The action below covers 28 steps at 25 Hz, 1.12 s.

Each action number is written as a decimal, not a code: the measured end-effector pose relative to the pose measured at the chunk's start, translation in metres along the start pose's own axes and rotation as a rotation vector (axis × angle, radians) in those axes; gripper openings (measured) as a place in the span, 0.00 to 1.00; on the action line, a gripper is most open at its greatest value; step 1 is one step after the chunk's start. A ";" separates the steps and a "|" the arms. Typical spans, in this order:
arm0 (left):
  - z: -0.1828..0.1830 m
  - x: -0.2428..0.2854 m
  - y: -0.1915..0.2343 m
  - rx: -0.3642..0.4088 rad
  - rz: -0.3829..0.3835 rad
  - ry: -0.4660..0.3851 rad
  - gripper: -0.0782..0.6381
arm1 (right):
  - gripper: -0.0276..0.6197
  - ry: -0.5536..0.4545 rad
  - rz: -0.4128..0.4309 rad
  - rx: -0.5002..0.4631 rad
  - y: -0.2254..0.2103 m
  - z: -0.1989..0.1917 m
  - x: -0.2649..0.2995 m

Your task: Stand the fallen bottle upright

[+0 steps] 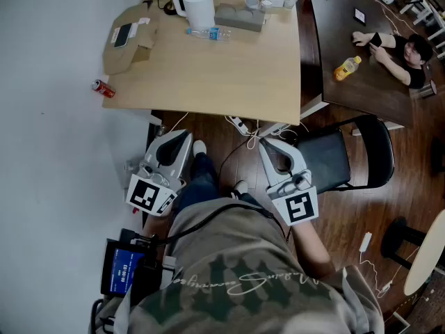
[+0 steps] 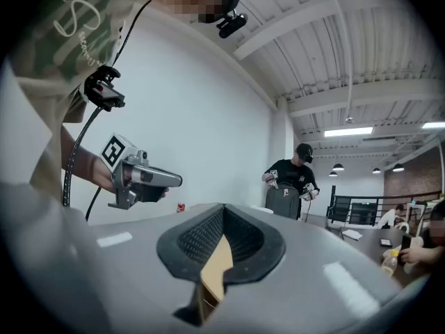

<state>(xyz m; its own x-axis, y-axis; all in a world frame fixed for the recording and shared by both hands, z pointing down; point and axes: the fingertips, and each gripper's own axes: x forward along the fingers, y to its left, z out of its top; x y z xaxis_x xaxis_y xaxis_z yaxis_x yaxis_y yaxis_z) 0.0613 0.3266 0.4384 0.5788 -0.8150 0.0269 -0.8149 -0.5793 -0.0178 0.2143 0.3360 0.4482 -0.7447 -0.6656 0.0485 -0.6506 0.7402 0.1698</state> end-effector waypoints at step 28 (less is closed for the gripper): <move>-0.020 0.084 0.231 -0.132 -0.124 -0.004 0.11 | 0.05 0.163 -0.196 0.103 -0.071 -0.009 0.231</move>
<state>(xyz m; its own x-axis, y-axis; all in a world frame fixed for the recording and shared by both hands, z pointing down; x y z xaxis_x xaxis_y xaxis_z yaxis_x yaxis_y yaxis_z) -0.0790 0.1249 0.4568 0.6753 -0.7373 0.0166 -0.7337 -0.6694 0.1164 0.0900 0.1291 0.4562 -0.5743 -0.7977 0.1840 -0.7982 0.5956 0.0906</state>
